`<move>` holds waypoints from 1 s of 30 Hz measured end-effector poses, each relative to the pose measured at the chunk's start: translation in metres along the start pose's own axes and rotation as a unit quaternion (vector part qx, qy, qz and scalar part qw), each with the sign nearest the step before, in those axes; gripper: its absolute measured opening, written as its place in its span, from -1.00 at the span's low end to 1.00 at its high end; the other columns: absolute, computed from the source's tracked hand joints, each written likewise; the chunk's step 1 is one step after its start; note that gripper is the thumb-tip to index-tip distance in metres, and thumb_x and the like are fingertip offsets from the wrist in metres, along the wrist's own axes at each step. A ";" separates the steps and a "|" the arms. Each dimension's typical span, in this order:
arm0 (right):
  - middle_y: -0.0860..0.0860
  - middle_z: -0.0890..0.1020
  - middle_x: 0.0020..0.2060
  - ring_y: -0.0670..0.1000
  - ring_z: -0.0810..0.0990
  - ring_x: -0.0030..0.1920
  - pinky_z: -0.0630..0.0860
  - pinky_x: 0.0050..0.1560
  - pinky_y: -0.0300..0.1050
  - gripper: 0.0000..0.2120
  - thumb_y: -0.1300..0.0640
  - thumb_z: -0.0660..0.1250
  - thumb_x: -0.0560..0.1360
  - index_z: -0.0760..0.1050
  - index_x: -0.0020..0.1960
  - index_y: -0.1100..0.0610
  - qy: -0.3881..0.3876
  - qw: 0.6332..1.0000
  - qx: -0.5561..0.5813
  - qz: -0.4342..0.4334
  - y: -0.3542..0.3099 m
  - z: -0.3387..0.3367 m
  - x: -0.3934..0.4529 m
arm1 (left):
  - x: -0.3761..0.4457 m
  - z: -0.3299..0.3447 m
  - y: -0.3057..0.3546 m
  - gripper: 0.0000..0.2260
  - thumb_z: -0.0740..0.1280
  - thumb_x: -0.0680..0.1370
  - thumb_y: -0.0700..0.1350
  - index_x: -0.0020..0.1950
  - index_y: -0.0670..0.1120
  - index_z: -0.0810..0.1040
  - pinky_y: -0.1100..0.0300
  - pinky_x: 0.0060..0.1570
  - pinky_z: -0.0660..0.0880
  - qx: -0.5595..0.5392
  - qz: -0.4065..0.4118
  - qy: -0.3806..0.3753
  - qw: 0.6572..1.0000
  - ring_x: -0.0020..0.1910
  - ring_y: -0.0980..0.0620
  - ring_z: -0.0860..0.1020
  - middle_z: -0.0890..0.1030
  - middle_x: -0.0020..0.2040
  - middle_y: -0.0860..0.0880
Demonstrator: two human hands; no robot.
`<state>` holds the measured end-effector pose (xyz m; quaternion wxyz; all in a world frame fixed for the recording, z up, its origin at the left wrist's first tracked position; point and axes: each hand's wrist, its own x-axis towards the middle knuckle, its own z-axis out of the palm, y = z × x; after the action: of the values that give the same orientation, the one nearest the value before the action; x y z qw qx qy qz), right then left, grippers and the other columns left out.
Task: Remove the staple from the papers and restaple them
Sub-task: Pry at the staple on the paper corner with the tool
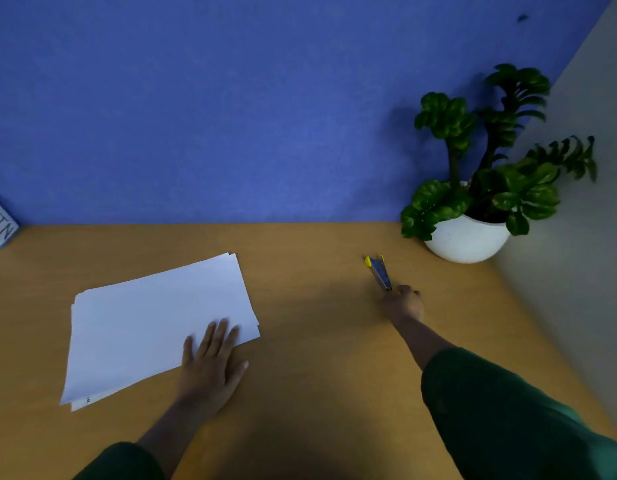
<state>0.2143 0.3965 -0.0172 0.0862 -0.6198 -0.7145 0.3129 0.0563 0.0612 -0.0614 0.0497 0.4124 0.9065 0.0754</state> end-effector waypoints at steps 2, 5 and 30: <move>0.18 0.44 0.23 0.20 0.45 0.20 0.48 0.14 0.07 -0.59 0.10 0.25 0.48 0.40 0.30 0.18 -0.006 1.000 -0.012 -0.006 -0.002 0.003 0.008 | -0.002 -0.005 0.002 -0.26 -0.32 0.51 0.31 0.45 -0.04 0.32 -0.24 0.37 0.15 0.005 0.001 -0.002 1.000 0.47 -0.16 0.20 0.29 0.48 -0.13; 0.18 0.45 0.19 0.20 0.43 0.18 0.45 0.10 0.03 -0.63 0.09 0.27 0.47 0.45 0.25 0.19 0.000 0.999 -0.031 -0.023 -0.004 0.007 0.018 | -0.002 -0.007 0.004 -0.28 -0.29 0.53 0.29 0.44 -0.05 0.34 -0.24 0.36 0.16 0.005 0.006 -0.006 1.000 0.46 -0.17 0.22 0.30 0.47 -0.14; 0.06 0.59 -0.20 -0.12 0.65 -0.24 0.53 -0.03 -0.09 -0.82 0.15 0.10 0.62 0.41 -0.11 0.12 -0.224 0.790 0.570 -0.025 -0.081 0.053 -0.103 | -0.003 0.000 -0.016 -0.52 -0.01 0.59 0.17 0.50 0.13 0.12 -0.10 0.44 -0.27 0.002 0.065 -0.032 0.997 0.55 -0.03 -0.11 0.00 0.57 0.00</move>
<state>0.1422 0.2785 0.0126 0.2692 -0.3527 -0.4214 0.7909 0.0461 0.0489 -0.0640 0.0726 0.4726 0.8760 0.0632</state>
